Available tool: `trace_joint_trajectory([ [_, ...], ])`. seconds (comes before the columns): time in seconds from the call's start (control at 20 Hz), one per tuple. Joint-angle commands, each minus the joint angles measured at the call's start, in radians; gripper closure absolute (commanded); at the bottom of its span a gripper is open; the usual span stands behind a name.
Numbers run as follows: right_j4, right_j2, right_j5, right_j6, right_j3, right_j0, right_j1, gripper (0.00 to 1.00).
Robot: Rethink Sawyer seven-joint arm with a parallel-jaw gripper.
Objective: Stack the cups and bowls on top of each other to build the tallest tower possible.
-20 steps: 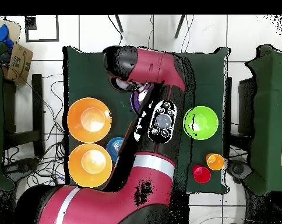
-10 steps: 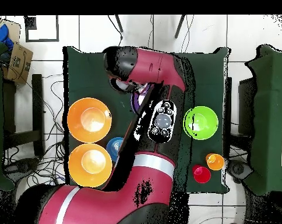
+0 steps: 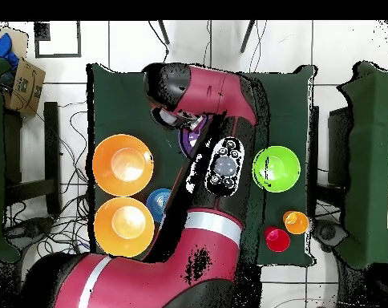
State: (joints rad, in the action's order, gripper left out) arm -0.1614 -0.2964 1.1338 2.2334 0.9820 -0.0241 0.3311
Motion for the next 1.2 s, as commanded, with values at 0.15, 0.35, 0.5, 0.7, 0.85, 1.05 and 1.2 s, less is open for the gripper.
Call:
trace_joint_trajectory([
  [0.15,0.065,0.117,0.036,-0.122,-0.027,-0.020,-0.020,0.00],
  [0.35,0.067,0.118,0.019,-0.130,-0.034,-0.025,-0.021,0.00],
  [0.5,0.055,0.127,0.018,-0.131,-0.045,-0.029,-0.011,0.00],
  [0.7,0.027,0.158,-0.039,-0.129,-0.049,-0.042,0.008,0.00],
  [0.85,0.024,0.158,-0.014,-0.120,-0.057,-0.044,0.028,0.00],
  [1.05,0.058,0.126,0.045,-0.128,-0.096,-0.037,0.049,0.00],
  [1.2,0.062,0.118,0.028,-0.125,-0.080,-0.034,0.072,0.00],
])
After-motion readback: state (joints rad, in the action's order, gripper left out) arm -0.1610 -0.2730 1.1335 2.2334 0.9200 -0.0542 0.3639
